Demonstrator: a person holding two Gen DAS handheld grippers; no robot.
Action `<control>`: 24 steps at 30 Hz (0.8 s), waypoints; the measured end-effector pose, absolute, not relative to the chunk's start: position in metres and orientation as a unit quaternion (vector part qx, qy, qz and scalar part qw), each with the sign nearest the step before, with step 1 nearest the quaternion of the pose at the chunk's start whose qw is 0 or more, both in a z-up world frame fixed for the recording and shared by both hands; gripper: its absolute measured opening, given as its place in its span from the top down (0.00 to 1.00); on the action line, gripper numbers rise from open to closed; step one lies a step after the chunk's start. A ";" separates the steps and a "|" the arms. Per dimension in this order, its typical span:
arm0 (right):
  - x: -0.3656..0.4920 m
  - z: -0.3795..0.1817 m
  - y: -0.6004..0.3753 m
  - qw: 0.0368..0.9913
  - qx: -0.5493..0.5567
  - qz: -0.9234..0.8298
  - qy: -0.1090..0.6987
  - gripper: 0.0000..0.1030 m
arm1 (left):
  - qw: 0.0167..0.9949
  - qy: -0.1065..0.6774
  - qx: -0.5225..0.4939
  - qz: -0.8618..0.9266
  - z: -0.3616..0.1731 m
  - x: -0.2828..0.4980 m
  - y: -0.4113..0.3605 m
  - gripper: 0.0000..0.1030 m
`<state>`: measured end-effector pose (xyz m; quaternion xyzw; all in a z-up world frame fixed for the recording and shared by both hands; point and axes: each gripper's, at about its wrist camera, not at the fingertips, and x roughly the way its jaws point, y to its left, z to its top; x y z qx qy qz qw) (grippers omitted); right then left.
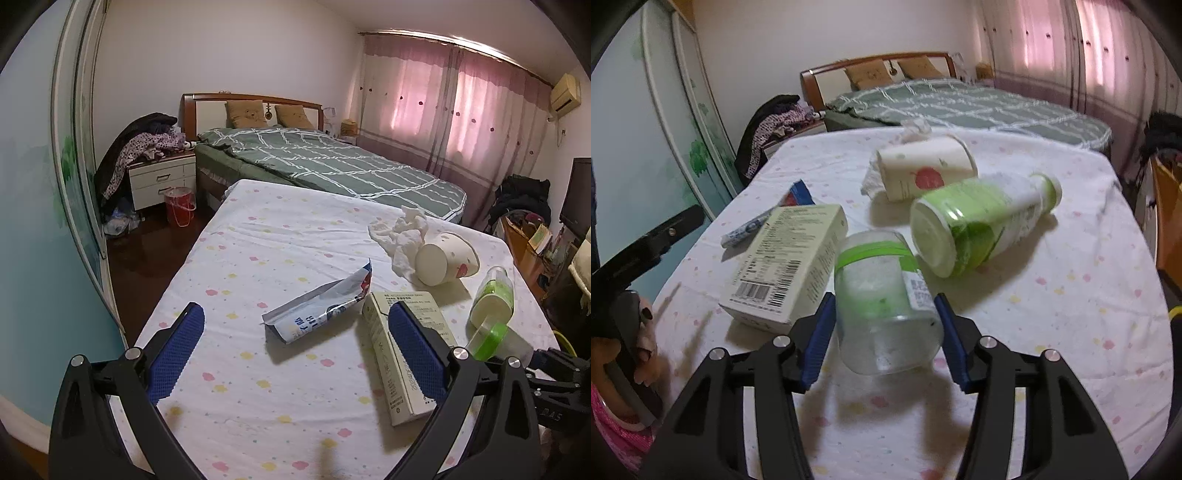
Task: Collect trash
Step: 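Carry the clear cup over the bin and open the right tool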
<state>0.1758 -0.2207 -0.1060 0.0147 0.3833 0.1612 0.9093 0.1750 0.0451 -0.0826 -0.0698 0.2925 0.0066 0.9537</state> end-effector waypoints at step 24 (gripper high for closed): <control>0.136 -0.071 -0.354 0.938 0.121 -0.023 0.325 0.54 | 0.953 0.296 -0.066 0.001 -0.085 0.174 0.040 0.05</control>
